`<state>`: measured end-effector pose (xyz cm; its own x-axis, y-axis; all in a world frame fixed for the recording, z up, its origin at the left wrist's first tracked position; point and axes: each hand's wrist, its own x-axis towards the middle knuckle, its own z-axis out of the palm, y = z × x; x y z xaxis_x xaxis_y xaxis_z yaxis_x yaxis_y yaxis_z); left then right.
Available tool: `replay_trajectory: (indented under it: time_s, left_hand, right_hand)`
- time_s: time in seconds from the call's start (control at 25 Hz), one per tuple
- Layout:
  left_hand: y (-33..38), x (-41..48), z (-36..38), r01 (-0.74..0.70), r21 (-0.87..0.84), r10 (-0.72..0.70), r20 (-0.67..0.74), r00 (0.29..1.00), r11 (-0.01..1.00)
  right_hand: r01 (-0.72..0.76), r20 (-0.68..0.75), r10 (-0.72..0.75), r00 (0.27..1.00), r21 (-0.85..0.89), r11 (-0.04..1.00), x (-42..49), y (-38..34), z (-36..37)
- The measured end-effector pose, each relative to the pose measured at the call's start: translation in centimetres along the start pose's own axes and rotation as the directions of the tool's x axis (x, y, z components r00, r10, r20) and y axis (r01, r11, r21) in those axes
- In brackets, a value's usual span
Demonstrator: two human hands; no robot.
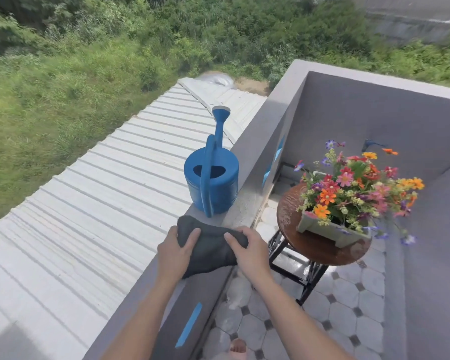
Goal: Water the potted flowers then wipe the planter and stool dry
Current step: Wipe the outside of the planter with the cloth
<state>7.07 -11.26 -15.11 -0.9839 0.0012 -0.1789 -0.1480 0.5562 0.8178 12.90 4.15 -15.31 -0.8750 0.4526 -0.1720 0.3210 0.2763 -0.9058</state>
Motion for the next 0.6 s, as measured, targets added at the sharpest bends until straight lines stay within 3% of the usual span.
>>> replay_trajectory:
  time_s: [0.08, 0.16, 0.24, 0.32, 0.44, 0.6]
  left_hand:
    - [1.7, -0.9, 0.6, 0.169, -0.252, -0.071, 0.358, 0.931, 0.953]
    - [3.2, -2.2, 2.2, 0.335, -0.325, -0.027, 0.681, 0.732, 0.884]
    - [4.2, -3.8, 4.7, 0.42, -0.359, 0.055, 0.81, 0.583, 0.833]
    - [5.0, -5.7, 7.7, 0.528, -0.397, 0.11, 0.863, 0.493, 0.751]
    - [5.5, -7.9, 11.4, 0.599, -0.374, 0.101, 0.893, 0.438, 0.708]
    - [4.5, -8.1, 15.5, 0.649, -0.379, -0.013, 0.858, 0.514, 0.66]
  right_hand:
    - [0.005, -0.074, -0.003, 0.997, 0.032, 0.999, -0.9, 0.5, -3.3]
    - [-0.001, -0.135, 0.01, 0.991, 0.066, 0.998, -2.5, 1.6, -6.7]
    - [-0.029, -0.187, 0.044, 0.981, 0.086, 0.996, -4.1, 3.1, -9.4]
    - [-0.062, -0.241, 0.085, 0.967, 0.101, 0.993, -5.2, 5.0, -11.3]
    - [-0.084, -0.318, 0.098, 0.943, 0.057, 0.995, -5.7, 7.3, -13.8]
    - [-0.055, -0.298, 0.019, 0.954, -0.114, 0.992, -5.1, 9.4, -16.1]
